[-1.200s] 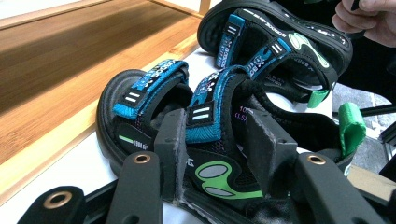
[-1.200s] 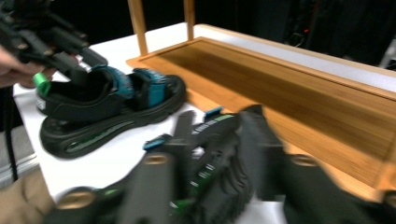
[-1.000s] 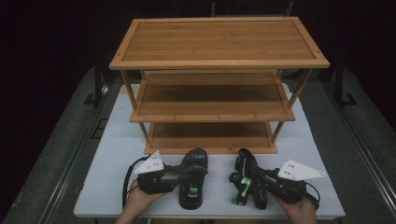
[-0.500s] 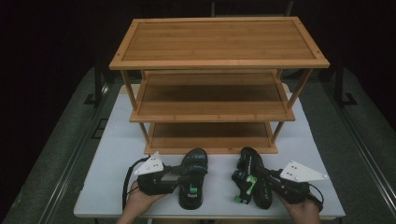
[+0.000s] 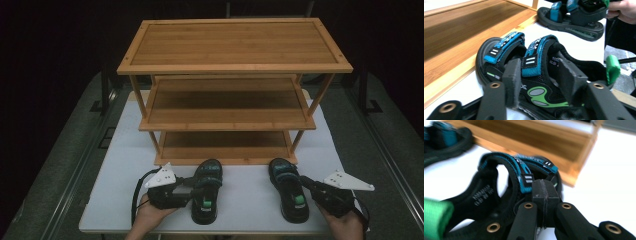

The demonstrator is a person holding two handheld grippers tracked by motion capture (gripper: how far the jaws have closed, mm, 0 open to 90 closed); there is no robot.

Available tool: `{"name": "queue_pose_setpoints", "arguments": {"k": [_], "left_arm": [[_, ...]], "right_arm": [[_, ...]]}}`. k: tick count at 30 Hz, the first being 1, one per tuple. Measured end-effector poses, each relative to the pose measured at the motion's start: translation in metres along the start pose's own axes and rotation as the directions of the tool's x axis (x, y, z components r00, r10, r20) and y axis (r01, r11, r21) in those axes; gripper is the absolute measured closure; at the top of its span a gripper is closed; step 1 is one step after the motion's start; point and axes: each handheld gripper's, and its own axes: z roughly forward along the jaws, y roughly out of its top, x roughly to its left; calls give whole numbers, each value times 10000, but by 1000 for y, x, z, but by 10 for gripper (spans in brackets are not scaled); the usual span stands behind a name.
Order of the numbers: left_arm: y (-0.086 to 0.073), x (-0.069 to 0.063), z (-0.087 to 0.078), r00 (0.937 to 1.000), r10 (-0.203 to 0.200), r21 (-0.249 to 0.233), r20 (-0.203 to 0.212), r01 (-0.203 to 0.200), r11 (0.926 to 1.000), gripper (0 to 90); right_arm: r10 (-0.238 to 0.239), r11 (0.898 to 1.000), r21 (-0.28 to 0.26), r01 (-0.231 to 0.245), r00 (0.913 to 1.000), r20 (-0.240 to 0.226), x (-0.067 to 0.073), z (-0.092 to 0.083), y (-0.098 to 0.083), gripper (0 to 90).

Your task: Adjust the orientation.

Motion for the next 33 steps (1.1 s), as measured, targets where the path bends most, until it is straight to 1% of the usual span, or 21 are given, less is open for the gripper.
{"name": "queue_pose_setpoints", "arguments": {"k": [1,2,3,6,8,9,10,14,15,17,18,19,20,21,23,25,27,28,30,32,33], "left_arm": [[0,0,1,9999,-100,24,-129,101,9999,495],[0,-1,1,9999,-96,16,-129,97,10000,495],[0,-2,2,9998,-99,31,-144,99,9999,493],[2,-4,1,9995,-2,80,-306,4,10000,484],[2,-4,1,9994,8,88,-341,-5,10000,476],[2,-6,2,9988,22,102,-494,-16,9999,472],[2,-6,2,9988,22,102,-494,-16,9999,464],[4,-9,2,9968,-28,184,-795,43,9998,428],[4,-9,2,9966,-16,198,-823,32,9998,420],[5,-11,2,9952,17,231,-979,6,9997,405],[5,-11,2,9952,17,231,-979,6,9997,390],[4,-13,3,9927,58,178,-1204,-37,9998,390],[4,-14,2,9893,137,129,-1453,-119,9998,354],[4,-15,3,9881,123,147,-1532,-101,9998,344],[5,-16,3,9850,101,166,-1720,-74,9998,316],[5,-16,3,9835,68,202,-1808,-32,9998,284],[5,-15,3,9830,36,179,-1834,-3,9998,275],[4,-15,3,9818,-51,152,-1897,81,9999,259],[3,-14,3,9784,-181,148,-2061,217,9997,209],[3,-13,3,9787,-239,121,-2037,269,9996,195],[3,-12,3,9803,-364,119,-1939,394,9992,193]], "right_arm": [[198,9998,-20,-198,9998,-2,-5,0,-2,850],[361,9993,12,-361,9993,-5,-8,-1,-3,835],[401,9992,39,-401,9992,-3,-10,-1,-4,830],[403,9991,114,-403,9992,38,-11,-1,-4,812],[366,9993,73,-366,9993,40,-11,-2,-4,812],[437,9990,-6,-437,9990,48,-11,-5,-4,812],[437,9990,-6,-437,9990,48,-11,-5,-4,812],[447,9982,-410,-445,9990,33,-10,-17,-3,812],[408,9976,-550,-409,9992,-27,-9,-20,-3,802],[434,9945,-938,-466,9984,-366,-8,-27,-2,772],[434,9945,-938,-466,9984,-366,-8,-27,-2,772],[425,9929,-1090,-483,9976,-549,-8,-30,-1,756],[414,9906,-1270,-508,9963,-757,-6,-31,0,747],[297,9899,-1355,-421,9953,-924,-3,-31,1,718],[167,9917,-1249,-299,9942,-1060,0,-28,2,696],[55,9945,-1030,-164,9944,-1054,3,-25,2,658],[34,9958,-908,-132,9943,-1066,4,-23,2,636],[8,9965,-828,-95,9946,-1038,5,-20,3,574],[67,9965,-822,-142,9959,-897,6,-18,3,518],[140,9963,-837,-213,9962,-865,6,-16,2,493],[183,9964,-811,-254,9961,-866,6,-15,2,478]]}}
